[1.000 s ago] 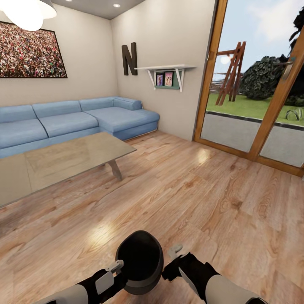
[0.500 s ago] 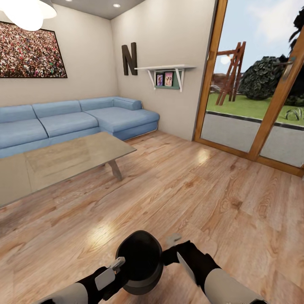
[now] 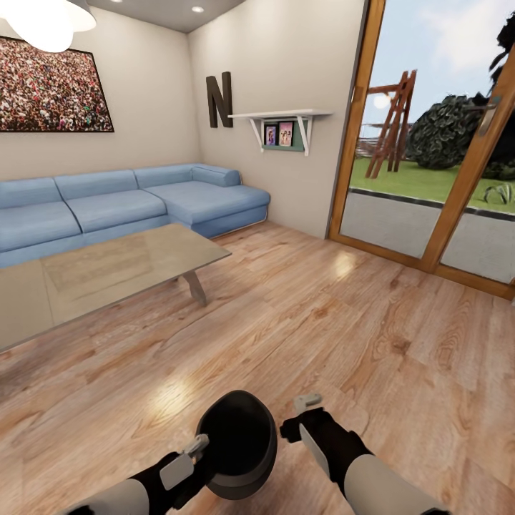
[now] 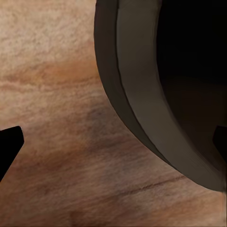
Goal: Place each of the two pumpkins and all three candles from the living room inside a cabinet in the living room (use any cabinet), then make sure every cabinet is closed, and position the cauldron so it is next to a table in the living room.
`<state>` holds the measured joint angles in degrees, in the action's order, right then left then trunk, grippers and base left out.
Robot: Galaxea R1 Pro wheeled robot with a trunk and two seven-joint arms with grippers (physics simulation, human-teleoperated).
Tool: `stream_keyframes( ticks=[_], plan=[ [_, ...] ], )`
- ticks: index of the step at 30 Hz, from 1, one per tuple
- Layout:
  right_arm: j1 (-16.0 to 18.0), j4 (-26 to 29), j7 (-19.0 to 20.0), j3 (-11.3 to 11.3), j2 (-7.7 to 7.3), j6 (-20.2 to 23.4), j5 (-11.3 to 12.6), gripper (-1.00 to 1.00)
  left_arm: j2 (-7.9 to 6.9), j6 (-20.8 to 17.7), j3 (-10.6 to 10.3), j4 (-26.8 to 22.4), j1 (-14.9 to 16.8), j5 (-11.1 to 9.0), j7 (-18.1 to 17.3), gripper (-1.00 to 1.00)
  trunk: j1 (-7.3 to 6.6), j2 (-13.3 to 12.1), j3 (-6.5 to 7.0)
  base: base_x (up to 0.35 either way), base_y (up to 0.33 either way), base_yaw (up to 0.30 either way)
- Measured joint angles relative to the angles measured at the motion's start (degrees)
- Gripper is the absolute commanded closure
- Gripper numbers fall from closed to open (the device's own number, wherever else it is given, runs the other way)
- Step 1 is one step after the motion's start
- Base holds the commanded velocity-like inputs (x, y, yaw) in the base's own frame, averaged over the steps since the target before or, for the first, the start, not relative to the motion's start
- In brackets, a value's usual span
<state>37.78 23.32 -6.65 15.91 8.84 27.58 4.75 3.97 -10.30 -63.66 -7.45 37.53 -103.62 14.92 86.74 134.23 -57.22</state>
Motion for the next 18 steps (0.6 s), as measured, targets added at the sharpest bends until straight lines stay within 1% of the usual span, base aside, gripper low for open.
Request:
stream_keyframes(
  ticks=[4, 8, 15, 18],
  plan=[
    [0.0, -0.2, -0.1, 0.0, 0.20, -0.3, 0.0, -1.00, -0.10, 3.6, 2.7, 0.1, 0.0, 0.1, 0.1, -1.00, 0.00, 0.0, 0.00, 0.000, 0.000, 0.000],
    [0.0, -0.3, -0.5, 0.0, 0.21, -2.3, 0.0, -1.00, -0.02, 4.8, 3.8, 0.1, 0.0, 0.1, 0.1, -1.00, 0.00, 0.0, 0.00, 0.000, 0.000, 0.000],
    [0.0, -1.7, -1.0, 0.0, 0.21, -4.0, -0.1, -1.00, -0.08, 5.1, 4.2, 0.0, 0.0, 0.1, 0.0, -1.00, 0.00, 0.0, 0.00, 0.000, 0.000, 0.000],
    [0.0, -1.8, -1.0, 0.0, 0.18, -4.3, -0.1, -1.00, -0.10, 6.0, 4.2, 0.0, 0.0, 0.1, 0.0, -1.00, 0.00, 0.0, 0.00, 0.000, 0.000, 0.000]
  ],
)
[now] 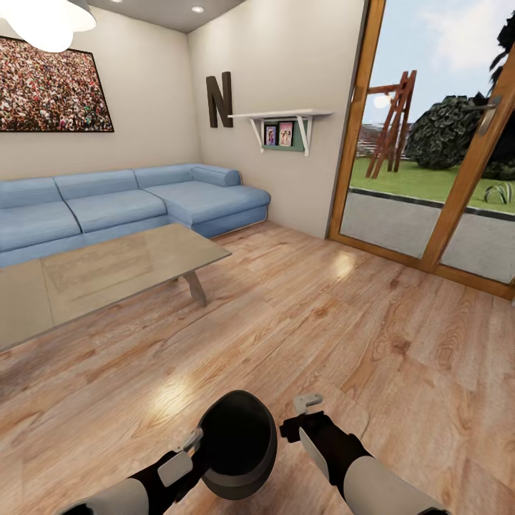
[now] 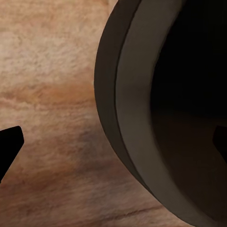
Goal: Place each of the two pumpkins and all three candles from the living room inside a cabinet in the living room (use any cabinet), then make sure every cabinet is closed, and position the cauldron so it is next to a table in the living room.
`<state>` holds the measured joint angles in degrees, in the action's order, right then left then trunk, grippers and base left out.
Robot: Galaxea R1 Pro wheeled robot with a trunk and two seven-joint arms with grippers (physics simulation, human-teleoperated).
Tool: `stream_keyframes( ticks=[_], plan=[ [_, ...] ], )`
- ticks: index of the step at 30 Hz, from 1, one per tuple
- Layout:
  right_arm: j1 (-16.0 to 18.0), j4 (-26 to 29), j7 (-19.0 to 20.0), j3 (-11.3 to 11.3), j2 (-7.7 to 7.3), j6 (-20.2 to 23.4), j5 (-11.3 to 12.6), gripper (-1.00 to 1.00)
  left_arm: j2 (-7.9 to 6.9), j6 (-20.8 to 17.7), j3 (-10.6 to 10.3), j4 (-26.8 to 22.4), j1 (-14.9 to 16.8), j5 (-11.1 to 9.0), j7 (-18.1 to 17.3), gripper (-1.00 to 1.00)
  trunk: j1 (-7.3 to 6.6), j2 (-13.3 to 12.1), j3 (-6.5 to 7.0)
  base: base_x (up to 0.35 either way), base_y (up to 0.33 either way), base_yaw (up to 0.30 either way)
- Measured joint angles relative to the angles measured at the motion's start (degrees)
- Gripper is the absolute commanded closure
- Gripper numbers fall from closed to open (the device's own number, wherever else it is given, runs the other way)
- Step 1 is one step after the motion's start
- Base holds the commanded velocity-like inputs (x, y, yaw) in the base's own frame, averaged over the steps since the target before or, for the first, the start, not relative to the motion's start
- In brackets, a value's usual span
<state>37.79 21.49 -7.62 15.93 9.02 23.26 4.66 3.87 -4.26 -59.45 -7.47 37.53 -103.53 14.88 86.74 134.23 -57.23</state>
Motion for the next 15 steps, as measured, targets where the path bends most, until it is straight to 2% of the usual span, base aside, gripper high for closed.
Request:
stream_keyframes(
  ticks=[3, 15],
  plan=[
    [0.0, -0.1, 0.1, 0.0, -0.05, -0.1, 0.0, -1.00, -0.02, 2.8, -0.2, -0.1, 0.0, 0.1, -0.4, -1.00, 0.00, 0.0, 0.00, 0.000, 0.000, 0.000],
    [0.0, 0.0, 0.1, 0.0, -0.16, -0.1, 0.0, -1.00, -0.09, 3.4, -0.1, -0.7, 0.0, 0.1, -0.7, -1.00, 0.00, 0.0, 0.00, 0.000, 0.000, 0.000]
  ],
)
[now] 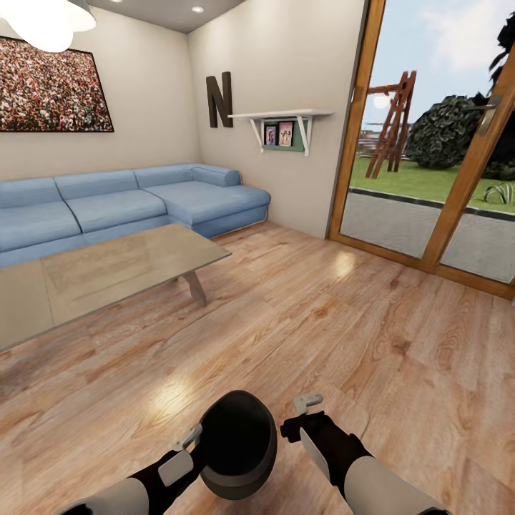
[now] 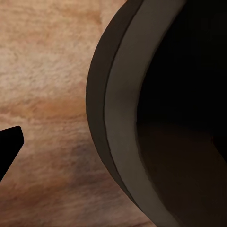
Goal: Place each of the two pumpkins and all three candles from the living room inside a cabinet in the living room (use any cabinet), then make sure every cabinet is closed, and position the cauldron so it is next to a table in the living room.
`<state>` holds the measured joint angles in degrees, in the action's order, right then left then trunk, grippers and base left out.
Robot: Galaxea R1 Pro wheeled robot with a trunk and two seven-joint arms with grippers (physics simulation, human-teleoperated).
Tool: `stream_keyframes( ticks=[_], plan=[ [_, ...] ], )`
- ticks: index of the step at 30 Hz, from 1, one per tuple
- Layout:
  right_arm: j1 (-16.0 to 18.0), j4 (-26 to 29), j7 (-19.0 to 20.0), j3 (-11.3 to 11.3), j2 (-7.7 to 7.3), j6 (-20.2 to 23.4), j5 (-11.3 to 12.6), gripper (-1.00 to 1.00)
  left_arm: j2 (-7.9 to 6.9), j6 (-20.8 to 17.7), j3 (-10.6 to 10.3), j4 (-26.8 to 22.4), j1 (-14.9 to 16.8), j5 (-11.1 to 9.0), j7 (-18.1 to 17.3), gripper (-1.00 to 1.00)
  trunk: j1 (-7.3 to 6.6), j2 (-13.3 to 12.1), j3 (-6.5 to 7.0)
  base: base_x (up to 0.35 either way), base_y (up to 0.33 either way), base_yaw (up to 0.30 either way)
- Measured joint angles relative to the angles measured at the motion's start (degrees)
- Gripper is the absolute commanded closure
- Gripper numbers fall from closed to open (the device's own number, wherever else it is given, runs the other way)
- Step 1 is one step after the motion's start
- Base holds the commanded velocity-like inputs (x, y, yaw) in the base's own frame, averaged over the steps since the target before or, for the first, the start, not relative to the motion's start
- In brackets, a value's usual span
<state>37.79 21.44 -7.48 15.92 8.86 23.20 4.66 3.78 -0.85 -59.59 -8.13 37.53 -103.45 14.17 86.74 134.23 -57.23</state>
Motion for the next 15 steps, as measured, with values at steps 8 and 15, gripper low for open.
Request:
stream_keyframes(
  ticks=[8, 15],
  plan=[
    [0.0, 0.0, 0.0, 0.0, -0.16, 0.1, -0.1, -1.00, -0.01, -0.1, 0.1, 0.0, 0.0, -0.1, 0.0, -1.00, 1.75, 3.2, -1.43, 0.000, 0.000, 0.000],
    [0.0, 0.2, 0.3, 0.0, -0.16, 0.1, -0.1, -1.00, -0.01, -0.1, 0.1, 0.0, 0.0, -0.1, 0.0, -1.00, 3.29, 6.0, -2.69, 0.000, 0.000, 0.000]
  ],
)
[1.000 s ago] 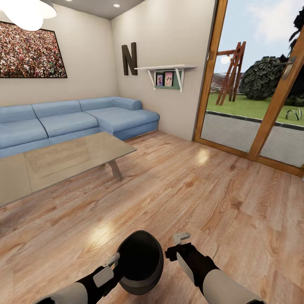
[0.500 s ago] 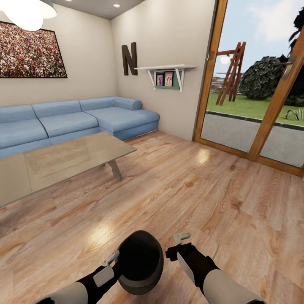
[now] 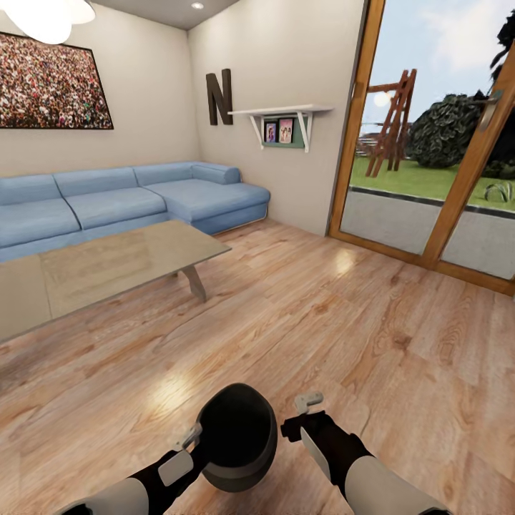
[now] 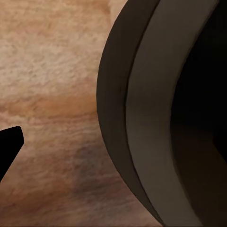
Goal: Place each of the two pumpkins and all three candles from the living room inside a cabinet in the living room (use any cabinet), then make sure every cabinet is closed, and position the cauldron so it is next to a table in the living room.
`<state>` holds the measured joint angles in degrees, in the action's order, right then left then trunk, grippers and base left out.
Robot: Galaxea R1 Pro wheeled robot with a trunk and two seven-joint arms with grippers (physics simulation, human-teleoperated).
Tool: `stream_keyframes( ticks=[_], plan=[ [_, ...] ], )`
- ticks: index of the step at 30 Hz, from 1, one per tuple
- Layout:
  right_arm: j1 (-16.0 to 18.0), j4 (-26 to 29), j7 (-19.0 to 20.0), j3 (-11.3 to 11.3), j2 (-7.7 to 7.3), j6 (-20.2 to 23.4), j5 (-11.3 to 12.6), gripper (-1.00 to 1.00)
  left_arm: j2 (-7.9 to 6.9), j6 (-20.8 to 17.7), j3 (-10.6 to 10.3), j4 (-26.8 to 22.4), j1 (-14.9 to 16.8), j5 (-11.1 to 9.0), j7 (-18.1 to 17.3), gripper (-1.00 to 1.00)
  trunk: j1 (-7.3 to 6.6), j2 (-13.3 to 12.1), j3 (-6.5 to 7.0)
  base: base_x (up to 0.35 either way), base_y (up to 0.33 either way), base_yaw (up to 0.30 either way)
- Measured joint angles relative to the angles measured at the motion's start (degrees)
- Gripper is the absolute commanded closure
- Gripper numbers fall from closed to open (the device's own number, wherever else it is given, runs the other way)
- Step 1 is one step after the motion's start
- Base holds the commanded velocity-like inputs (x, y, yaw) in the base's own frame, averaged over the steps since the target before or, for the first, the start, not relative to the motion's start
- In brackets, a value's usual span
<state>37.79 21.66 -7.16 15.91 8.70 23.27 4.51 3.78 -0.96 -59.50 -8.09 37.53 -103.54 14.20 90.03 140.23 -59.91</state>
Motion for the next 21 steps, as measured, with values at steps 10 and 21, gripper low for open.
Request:
stream_keyframes(
  ticks=[10, 21],
  plan=[
    [0.0, 0.5, 0.3, 0.1, 0.07, -0.1, -0.1, -1.00, 0.00, 0.0, 0.0, 0.0, 0.0, 0.0, 0.0, -1.00, 1.71, 3.0, -1.90, 0.000, 0.000, 0.000],
    [0.0, 0.5, 0.5, 0.1, 0.01, -0.1, -0.1, -1.00, 0.00, 0.0, 0.0, -0.1, 0.0, 0.0, 0.0, -1.00, 1.74, 3.1, -2.13, 0.000, 0.000, 0.000]
  ],
)
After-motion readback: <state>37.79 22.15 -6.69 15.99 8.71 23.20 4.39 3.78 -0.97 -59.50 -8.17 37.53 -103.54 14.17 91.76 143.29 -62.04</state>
